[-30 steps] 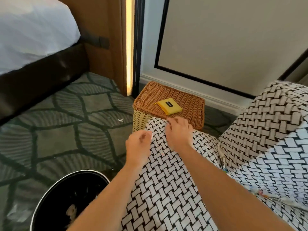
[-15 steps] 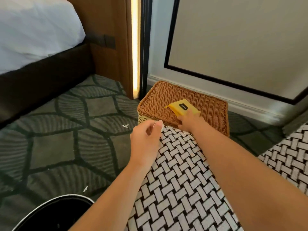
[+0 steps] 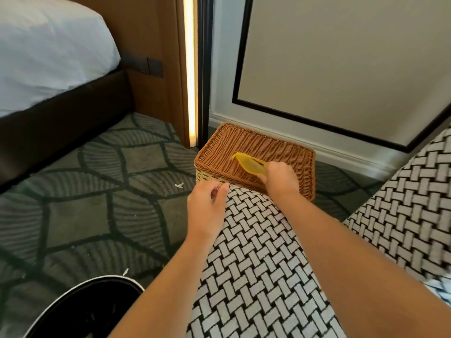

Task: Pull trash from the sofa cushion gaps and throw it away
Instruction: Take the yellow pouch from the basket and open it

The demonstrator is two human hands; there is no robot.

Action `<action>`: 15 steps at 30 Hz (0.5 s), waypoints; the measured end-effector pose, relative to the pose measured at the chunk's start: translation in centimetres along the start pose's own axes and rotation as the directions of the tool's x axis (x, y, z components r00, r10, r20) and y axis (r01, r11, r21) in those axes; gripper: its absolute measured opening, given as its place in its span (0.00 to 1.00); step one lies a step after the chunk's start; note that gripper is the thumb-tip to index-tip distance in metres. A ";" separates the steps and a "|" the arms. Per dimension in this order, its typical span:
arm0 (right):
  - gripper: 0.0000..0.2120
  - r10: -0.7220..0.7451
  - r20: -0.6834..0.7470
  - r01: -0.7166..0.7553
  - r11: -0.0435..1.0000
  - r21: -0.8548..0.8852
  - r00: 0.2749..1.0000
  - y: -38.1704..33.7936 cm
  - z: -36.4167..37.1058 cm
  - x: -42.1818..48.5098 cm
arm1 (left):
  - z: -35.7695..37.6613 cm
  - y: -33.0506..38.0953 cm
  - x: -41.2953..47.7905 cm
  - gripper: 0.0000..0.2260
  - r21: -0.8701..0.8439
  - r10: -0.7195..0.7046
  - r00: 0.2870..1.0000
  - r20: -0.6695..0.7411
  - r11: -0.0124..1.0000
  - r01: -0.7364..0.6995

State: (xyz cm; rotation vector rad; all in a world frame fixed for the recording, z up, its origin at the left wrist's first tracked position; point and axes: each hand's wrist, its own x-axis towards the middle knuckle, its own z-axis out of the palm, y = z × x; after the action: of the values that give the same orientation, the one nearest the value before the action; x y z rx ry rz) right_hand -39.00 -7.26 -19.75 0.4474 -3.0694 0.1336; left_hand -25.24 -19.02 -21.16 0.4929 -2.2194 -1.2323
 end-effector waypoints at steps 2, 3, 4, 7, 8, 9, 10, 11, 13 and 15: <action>0.13 -0.005 -0.027 0.006 1.000 0.030 1.000 0.8 -1.1 -2.1 | -0.5 0.4 -0.7 0.13 -0.090 -0.141 0.990 -0.012 0.986 0.139; 0.13 -0.036 -0.046 0.037 0.999 0.022 0.998 1.3 -1.9 -3.4 | -0.9 0.8 -1.1 0.13 -0.134 -0.217 0.976 -0.001 0.967 0.215; 0.13 -0.078 -0.078 0.079 0.997 0.007 0.994 1.9 -2.6 -4.9 | -1.4 1.3 -1.9 0.13 -0.158 -0.278 0.960 0.019 0.948 0.278; 0.12 -0.238 -0.189 0.244 0.970 0.007 0.953 3.4 -4.8 -9.6 | -2.7 3.1 -3.8 0.13 -0.118 -0.388 0.914 0.119 0.908 0.401; 0.11 -0.284 -0.214 0.297 0.955 0.028 0.934 3.8 -5.4 -11.2 | -3.2 3.9 -4.4 0.13 -0.120 -0.426 0.887 0.179 0.885 0.450; 0.09 -0.320 -0.242 0.340 0.939 0.047 0.916 4.3 -5.9 -12.8 | -3.5 5.0 -5.1 0.13 -0.130 -0.463 0.848 0.258 0.853 0.505; 0.08 -0.337 -0.274 0.367 0.928 0.065 0.901 4.8 -6.4 -14.3 | -3.7 6.1 -5.9 0.13 -0.139 -0.492 0.802 0.340 0.817 0.560; 0.07 -0.343 -0.314 0.385 0.920 0.081 0.885 5.3 -6.8 -15.6 | -4.0 7.4 -6.8 0.13 -0.134 -0.505 0.760 0.408 0.791 0.597; 0.05 -0.337 -0.351 0.393 0.914 0.101 0.874 6.0 -8.2 -18.2 | -4.4 9.7 -9.1 0.12 -0.100 -0.458 0.738 0.495 0.814 0.572; 0.03 -0.352 -0.375 0.421 0.899 0.121 0.858 6.6 -9.9 -20.9 | -4.9 12.2 -11.5 0.12 -0.081 -0.391 0.749 0.535 0.859 0.506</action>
State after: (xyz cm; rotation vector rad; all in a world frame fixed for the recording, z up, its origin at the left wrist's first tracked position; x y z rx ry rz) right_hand -20.65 5.82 -11.41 0.9349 -2.5673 0.4552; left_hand -13.82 -9.63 -11.92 0.7149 -2.4081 -2.0470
